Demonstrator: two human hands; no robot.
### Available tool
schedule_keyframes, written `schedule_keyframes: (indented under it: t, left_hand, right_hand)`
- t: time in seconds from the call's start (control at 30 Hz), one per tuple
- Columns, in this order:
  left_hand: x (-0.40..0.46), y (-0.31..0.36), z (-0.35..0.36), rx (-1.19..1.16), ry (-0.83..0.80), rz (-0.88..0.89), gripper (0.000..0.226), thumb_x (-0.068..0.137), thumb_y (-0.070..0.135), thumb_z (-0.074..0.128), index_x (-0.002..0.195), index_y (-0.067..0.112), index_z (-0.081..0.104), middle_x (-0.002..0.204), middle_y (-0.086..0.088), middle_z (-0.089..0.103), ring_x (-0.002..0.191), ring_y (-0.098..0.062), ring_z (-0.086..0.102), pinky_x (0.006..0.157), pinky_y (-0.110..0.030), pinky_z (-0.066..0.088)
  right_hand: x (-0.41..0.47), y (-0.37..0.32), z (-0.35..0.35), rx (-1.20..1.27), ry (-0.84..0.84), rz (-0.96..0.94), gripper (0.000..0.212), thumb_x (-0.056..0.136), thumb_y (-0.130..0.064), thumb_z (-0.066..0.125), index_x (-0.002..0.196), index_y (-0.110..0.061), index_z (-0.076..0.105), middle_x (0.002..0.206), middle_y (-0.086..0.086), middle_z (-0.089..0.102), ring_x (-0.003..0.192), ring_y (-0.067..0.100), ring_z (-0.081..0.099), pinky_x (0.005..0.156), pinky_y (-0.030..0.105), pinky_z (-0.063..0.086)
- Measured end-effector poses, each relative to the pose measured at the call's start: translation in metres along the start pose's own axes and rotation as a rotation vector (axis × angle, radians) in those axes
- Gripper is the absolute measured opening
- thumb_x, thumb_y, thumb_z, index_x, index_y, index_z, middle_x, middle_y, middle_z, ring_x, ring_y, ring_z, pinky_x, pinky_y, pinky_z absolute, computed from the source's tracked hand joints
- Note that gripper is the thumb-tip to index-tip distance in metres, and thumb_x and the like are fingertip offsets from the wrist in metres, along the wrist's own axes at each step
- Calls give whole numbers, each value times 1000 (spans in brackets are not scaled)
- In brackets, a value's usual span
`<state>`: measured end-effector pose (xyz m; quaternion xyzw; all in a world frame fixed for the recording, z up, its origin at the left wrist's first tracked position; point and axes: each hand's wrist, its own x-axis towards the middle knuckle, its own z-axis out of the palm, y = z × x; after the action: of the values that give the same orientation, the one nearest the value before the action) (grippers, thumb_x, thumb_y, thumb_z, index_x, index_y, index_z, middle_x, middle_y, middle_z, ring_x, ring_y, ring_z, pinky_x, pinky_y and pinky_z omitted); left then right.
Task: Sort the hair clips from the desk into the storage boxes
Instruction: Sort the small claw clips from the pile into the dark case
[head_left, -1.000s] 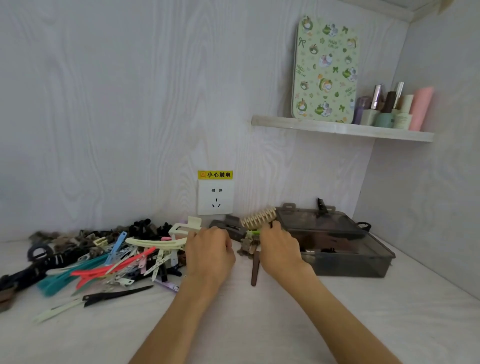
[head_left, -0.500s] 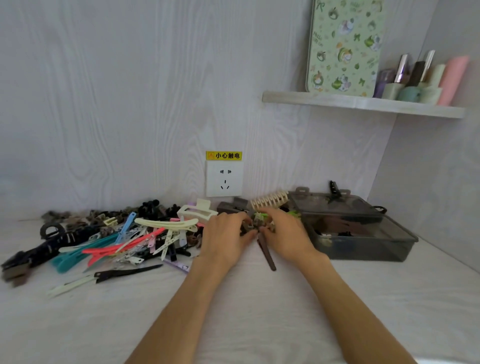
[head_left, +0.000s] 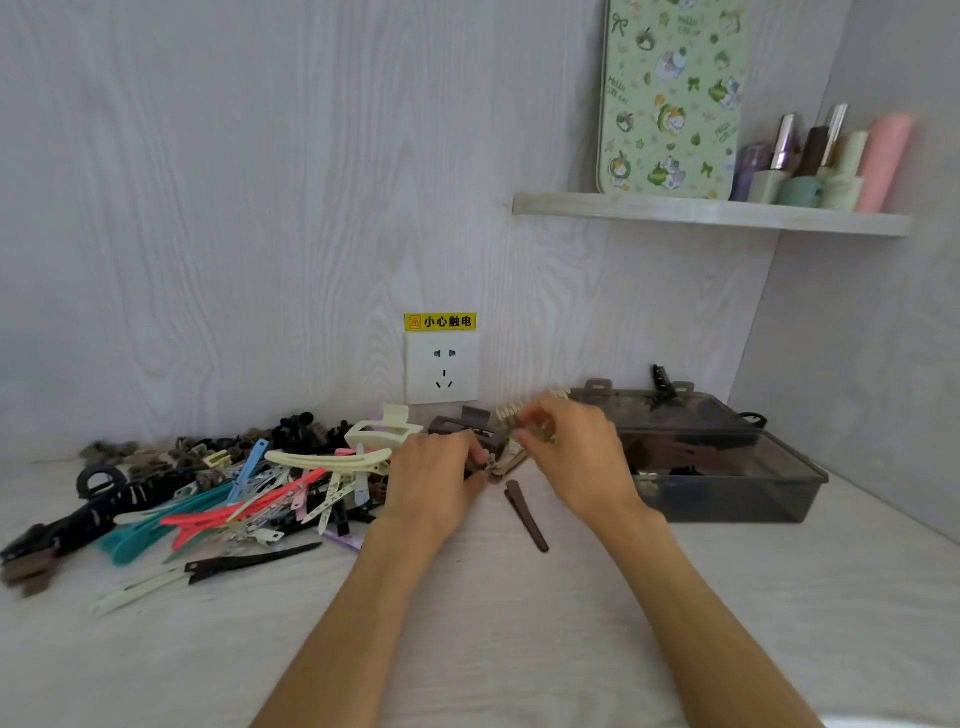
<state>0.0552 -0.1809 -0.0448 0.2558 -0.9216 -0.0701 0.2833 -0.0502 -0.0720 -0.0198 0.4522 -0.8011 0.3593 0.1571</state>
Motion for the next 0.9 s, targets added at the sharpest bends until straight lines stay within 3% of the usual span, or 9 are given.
schedule_keyframes:
  t: [0.13,0.23,0.33,0.43,0.53,0.63,0.77,0.9]
  left_hand:
    - [-2,2,1,8,21,4,18,87,37,59,105,31,62,104,8,67,97,-15,60,68,-25,36]
    - [-1,4,3,7,52,2,18,88,37,57,105,33,61,105,10,67,98,-14,61,67,-26,37]
    - [2,4,5,-33,76,-17,16,89,36,56,103,31,61,103,10,68,95,-13,62,68,-28,42]
    - [3,2,6,-122,140,-50,11,89,33,58,98,29,63,97,10,68,88,-12,62,63,-28,45]
    - [4,3,3,-239,296,-74,9,88,30,60,96,27,65,92,12,68,85,-9,61,60,-28,47]
    - [4,4,-1,-331,477,-117,7,88,27,61,94,25,65,90,11,68,85,-11,59,59,-28,43]
    - [3,3,-7,-428,622,-192,10,88,27,62,94,22,67,93,11,69,85,-9,59,65,-24,41]
    - [6,9,-11,-497,658,-203,13,87,31,63,95,22,68,94,13,69,85,-4,58,69,-22,43]
  right_hand:
    - [3,6,-37,188,441,132,15,85,-23,65,98,-17,67,91,-5,68,75,5,61,68,20,52]
    - [1,27,-53,172,549,332,16,85,-24,66,99,-15,67,94,3,70,80,13,62,71,26,50]
    - [0,39,-52,34,434,461,15,84,-22,64,98,-19,67,99,4,69,91,23,62,80,38,52]
    - [-1,39,-50,-148,318,459,21,81,-25,66,102,-23,67,105,4,65,107,28,53,93,42,41]
    - [2,17,-37,-112,313,256,18,87,-17,59,103,-19,67,106,4,64,102,22,54,88,35,45]
    - [11,-5,-5,-133,15,78,25,89,-3,51,103,-15,68,104,5,66,94,21,63,79,33,53]
    - [14,-9,29,-297,-282,77,20,88,1,48,104,-5,59,109,14,61,101,31,58,71,33,42]
    - [13,-9,33,-335,-227,84,20,86,1,53,100,-7,64,102,14,66,98,32,62,72,35,47]
